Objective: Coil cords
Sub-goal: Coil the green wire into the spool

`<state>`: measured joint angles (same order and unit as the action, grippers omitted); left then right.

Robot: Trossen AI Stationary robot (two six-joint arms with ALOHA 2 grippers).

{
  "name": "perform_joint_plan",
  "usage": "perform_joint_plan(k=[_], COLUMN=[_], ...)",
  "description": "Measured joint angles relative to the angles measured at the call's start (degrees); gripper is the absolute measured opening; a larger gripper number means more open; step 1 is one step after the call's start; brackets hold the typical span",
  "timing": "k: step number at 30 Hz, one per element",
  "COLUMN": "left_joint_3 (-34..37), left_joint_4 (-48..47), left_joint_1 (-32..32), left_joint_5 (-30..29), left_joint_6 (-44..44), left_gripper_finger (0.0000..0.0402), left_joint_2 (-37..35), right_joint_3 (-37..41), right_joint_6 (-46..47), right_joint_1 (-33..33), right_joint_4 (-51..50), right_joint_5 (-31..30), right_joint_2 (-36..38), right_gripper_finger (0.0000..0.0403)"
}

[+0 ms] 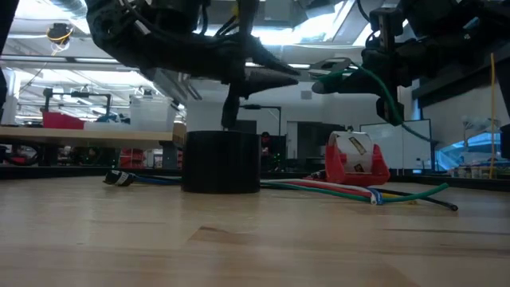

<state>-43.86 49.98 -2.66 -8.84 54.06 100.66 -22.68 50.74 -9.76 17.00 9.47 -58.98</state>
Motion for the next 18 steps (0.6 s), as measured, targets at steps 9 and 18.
perform_joint_plan(k=[9, 18], left_joint_3=[-1.88, -1.9], left_joint_4=[-0.2, -5.96], left_joint_1=[0.9, 0.58], left_joint_5=[1.75, 1.68], left_joint_6=[-0.43, 2.28], left_gripper_finger=[0.0043, 0.0106], left_joint_2=[0.0, 0.0], right_joint_3=[0.0, 0.0], right_joint_6=[0.0, 0.0], right_joint_1=[0.0, -0.01], right_joint_4=[-0.02, 0.0], right_joint_5=[0.0, 0.0], right_joint_2=[0.0, 0.0], right_gripper_finger=[0.0003, 0.0003])
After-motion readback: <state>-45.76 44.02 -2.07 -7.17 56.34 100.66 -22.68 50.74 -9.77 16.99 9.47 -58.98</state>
